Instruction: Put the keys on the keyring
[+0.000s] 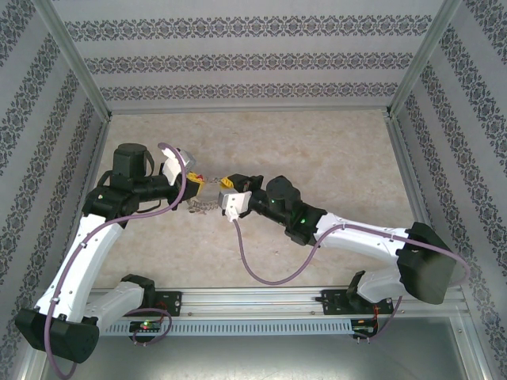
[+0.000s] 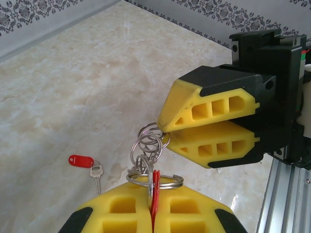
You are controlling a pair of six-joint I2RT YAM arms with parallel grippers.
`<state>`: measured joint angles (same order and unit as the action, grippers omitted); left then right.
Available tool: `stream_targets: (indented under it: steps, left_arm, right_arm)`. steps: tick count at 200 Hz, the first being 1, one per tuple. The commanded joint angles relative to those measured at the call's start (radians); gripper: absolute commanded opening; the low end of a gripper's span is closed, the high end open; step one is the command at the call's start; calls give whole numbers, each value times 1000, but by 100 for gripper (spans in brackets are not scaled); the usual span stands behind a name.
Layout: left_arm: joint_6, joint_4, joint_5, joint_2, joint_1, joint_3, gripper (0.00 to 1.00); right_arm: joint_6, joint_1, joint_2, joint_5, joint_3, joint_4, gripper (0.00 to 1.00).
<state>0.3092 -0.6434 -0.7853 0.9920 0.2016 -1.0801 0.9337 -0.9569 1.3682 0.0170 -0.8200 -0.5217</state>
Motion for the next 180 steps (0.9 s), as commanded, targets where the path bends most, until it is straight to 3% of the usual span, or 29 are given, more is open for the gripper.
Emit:
stream_targets:
  steps: [1, 180]
  left_arm:
    - [14, 11, -33, -23, -4, -30, 0]
    - [-25, 59, -82, 12, -4, -32, 0]
  right_arm:
    - [-18, 12, -31, 31, 6, 10, 17]
    - [-1, 32, 0, 50, -45, 4, 25]
